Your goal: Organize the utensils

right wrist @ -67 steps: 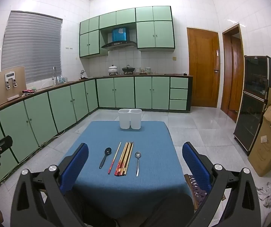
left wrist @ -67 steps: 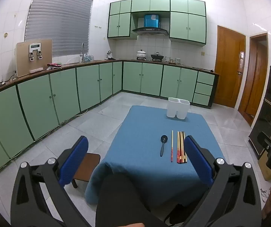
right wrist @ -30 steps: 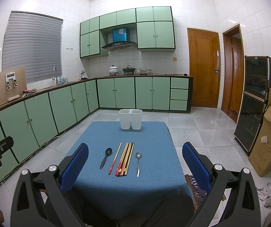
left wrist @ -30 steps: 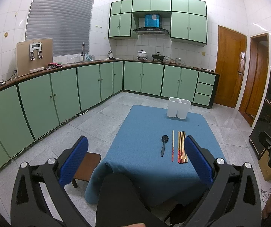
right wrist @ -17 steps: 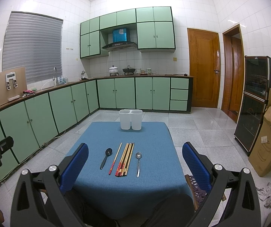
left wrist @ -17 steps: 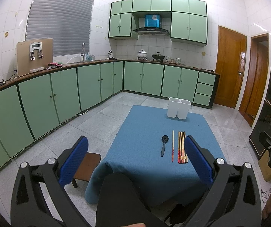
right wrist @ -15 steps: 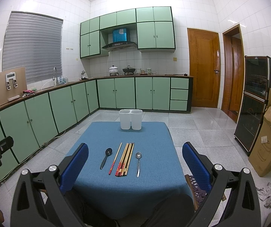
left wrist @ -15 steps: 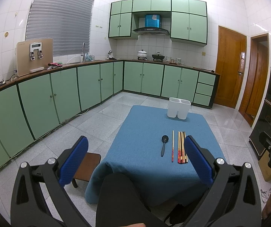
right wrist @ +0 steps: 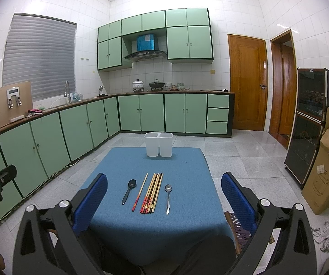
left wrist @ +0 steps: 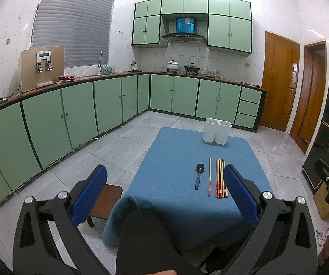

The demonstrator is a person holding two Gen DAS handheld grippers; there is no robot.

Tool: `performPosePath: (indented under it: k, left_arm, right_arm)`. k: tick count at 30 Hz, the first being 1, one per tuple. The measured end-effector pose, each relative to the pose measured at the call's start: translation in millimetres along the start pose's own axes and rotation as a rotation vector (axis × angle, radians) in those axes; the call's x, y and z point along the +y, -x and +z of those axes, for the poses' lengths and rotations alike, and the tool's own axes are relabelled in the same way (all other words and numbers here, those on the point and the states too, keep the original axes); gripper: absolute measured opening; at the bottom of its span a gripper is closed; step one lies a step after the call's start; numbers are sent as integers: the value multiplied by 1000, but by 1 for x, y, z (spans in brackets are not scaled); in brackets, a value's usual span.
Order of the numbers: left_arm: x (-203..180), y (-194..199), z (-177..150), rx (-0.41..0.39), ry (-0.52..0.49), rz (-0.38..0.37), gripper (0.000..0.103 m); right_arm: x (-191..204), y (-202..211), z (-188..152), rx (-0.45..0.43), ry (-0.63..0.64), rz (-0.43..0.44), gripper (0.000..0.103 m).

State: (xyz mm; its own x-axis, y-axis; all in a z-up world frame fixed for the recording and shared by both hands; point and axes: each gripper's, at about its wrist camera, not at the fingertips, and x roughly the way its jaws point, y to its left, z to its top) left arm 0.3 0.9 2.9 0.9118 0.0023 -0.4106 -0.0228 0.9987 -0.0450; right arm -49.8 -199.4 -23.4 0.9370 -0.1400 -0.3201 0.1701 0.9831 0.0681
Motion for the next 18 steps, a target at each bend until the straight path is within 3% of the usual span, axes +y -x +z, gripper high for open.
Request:
performPosePath:
  k: [18]
  left_arm:
    - [1, 0, 0, 0, 1, 1, 98]
  right_arm:
    - [5, 6, 4, 3, 1, 1, 97]
